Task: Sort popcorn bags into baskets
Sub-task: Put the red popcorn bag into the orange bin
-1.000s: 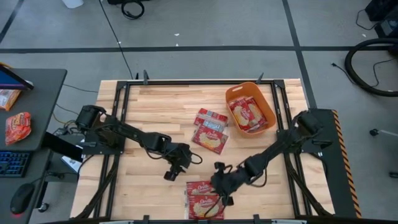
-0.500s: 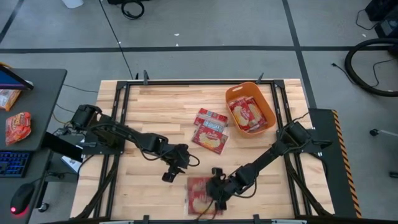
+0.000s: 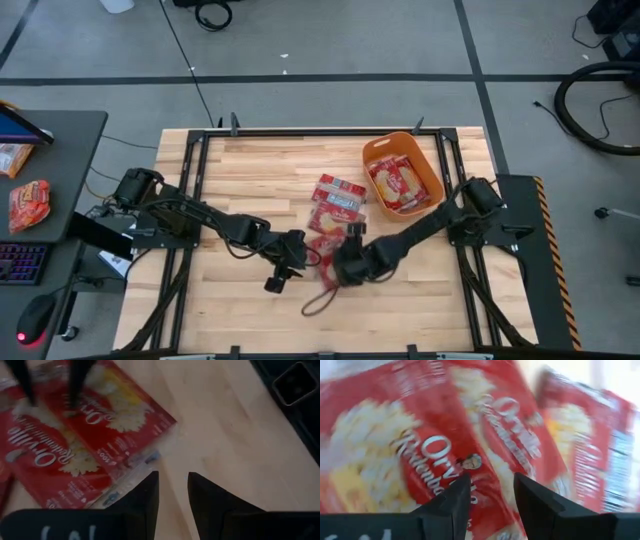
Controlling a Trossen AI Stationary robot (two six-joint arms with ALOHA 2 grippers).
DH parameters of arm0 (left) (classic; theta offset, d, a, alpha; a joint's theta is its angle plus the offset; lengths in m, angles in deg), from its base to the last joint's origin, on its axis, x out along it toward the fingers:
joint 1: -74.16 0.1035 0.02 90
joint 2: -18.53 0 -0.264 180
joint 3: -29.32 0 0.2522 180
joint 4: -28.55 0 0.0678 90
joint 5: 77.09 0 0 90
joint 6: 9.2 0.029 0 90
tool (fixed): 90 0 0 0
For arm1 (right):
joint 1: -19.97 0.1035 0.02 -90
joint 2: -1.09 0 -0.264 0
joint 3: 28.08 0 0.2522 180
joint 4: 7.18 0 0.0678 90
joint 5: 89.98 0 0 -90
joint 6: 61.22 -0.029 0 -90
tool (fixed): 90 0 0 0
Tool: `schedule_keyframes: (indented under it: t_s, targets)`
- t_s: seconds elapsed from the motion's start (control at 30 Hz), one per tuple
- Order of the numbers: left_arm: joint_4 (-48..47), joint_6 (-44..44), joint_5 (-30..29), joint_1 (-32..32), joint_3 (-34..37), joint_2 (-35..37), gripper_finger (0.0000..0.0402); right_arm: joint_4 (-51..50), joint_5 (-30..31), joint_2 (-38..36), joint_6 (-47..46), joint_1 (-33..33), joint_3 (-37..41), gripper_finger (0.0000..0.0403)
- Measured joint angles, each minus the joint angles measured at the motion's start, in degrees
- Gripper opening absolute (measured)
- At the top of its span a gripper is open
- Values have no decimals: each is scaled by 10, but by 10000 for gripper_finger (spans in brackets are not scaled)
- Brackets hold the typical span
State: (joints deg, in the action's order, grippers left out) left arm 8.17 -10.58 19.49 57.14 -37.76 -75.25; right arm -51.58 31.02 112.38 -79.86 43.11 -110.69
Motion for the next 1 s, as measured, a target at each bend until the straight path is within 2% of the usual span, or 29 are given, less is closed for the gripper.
schedule_keyframes:
  t_s: [0.2, 0.4, 0.6, 0.77, 0.87, 1.0]
  targets:
    - [-7, -19, -33, 0, 0, 0, 107, -3, 11, -51, -19, -24, 0, 155]
    - [-11, -12, -49, 0, 0, -1, 107, 2, 17, -110, -61, 18, -1, 155]
    - [-13, 10, -86, -24, 0, -1, 115, 9, 56, -101, -83, 92, -2, 155]
    - [23, -7, -144, -38, 0, -6, 152, 11, 56, -71, -132, 135, -1, 156]
    - [61, -35, -134, -28, 0, -24, 180, -9, 47, -51, -160, 145, -1, 162]
    - [87, -60, -79, 2, 1, -54, 205, -41, 49, -28, -179, 147, -1, 172]
